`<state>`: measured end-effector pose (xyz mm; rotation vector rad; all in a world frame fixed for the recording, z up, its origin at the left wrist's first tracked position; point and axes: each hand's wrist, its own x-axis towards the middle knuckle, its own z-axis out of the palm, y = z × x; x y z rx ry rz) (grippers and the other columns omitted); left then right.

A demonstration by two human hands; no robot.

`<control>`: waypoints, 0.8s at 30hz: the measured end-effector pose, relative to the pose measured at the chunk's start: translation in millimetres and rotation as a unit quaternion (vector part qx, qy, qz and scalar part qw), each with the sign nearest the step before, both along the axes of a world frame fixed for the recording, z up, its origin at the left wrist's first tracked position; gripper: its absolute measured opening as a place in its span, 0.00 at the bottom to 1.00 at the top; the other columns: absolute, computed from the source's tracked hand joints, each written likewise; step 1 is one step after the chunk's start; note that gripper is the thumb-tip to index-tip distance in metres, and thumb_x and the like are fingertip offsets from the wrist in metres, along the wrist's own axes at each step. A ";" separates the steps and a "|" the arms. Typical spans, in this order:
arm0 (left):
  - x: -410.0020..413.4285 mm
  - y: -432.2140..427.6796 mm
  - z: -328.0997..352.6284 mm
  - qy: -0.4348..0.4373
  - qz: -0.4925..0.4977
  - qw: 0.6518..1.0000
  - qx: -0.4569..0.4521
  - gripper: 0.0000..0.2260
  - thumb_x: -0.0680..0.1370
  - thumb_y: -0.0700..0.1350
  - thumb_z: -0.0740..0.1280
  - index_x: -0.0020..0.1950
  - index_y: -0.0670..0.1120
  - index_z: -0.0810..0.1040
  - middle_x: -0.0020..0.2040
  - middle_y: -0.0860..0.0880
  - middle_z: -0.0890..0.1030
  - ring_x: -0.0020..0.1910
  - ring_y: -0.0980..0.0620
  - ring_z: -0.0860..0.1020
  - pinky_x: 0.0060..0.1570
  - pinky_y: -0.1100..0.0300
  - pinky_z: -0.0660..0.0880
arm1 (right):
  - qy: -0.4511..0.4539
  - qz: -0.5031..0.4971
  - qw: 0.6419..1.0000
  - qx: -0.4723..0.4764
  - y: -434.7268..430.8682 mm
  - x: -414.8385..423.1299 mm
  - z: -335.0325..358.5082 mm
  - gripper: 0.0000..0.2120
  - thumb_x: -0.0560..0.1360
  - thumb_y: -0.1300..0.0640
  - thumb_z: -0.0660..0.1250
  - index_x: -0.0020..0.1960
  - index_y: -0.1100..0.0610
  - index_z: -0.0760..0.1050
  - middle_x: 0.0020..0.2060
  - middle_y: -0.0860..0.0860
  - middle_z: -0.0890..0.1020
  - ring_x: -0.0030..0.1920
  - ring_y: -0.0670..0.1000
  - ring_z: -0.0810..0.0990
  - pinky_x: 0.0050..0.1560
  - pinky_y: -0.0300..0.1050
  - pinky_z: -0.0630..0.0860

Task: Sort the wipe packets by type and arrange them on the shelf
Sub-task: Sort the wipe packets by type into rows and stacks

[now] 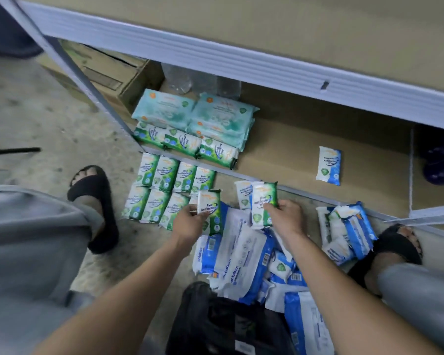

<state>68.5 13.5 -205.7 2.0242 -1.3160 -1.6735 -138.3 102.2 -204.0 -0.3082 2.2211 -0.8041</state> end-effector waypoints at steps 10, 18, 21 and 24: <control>75.4 -38.0 -26.1 -0.079 -0.008 0.997 -0.008 0.13 0.80 0.49 0.69 0.61 0.45 0.76 0.39 0.50 0.81 0.34 0.53 0.77 0.34 0.59 0.70 | -0.045 0.096 0.993 0.042 -61.5 82.7 -5.5 0.10 0.73 0.52 0.75 0.39 0.58 0.82 0.38 0.55 0.85 0.36 0.53 0.80 0.34 0.42 0.71; 71.4 -100.2 -44.6 -0.087 -0.095 0.989 -0.071 0.08 0.79 0.48 0.67 0.56 0.47 0.75 0.47 0.46 0.84 0.42 0.44 0.82 0.45 0.48 0.80 | -0.032 0.141 0.986 0.079 -129.4 100.1 -36.8 0.09 0.73 0.55 0.73 0.35 0.55 0.77 0.38 0.54 0.83 0.45 0.61 0.84 0.46 0.59 0.82; 66.7 -123.2 -54.7 -0.087 -0.138 0.978 -0.133 0.11 0.79 0.44 0.68 0.61 0.45 0.76 0.54 0.45 0.83 0.48 0.43 0.81 0.49 0.48 0.79 | -0.032 0.153 0.985 0.079 -149.5 98.9 -47.9 0.05 0.73 0.54 0.72 0.42 0.50 0.75 0.43 0.50 0.82 0.49 0.59 0.83 0.53 0.58 0.81; 70.0 -137.0 -70.0 -0.147 -0.252 0.936 -0.196 0.23 0.77 0.38 0.68 0.72 0.45 0.72 0.69 0.44 0.74 0.61 0.42 0.77 0.60 0.50 0.75 | -0.004 0.204 0.972 0.114 -155.7 99.8 -64.8 0.18 0.70 0.53 0.73 0.57 0.51 0.72 0.48 0.51 0.84 0.52 0.57 0.82 0.52 0.52 0.80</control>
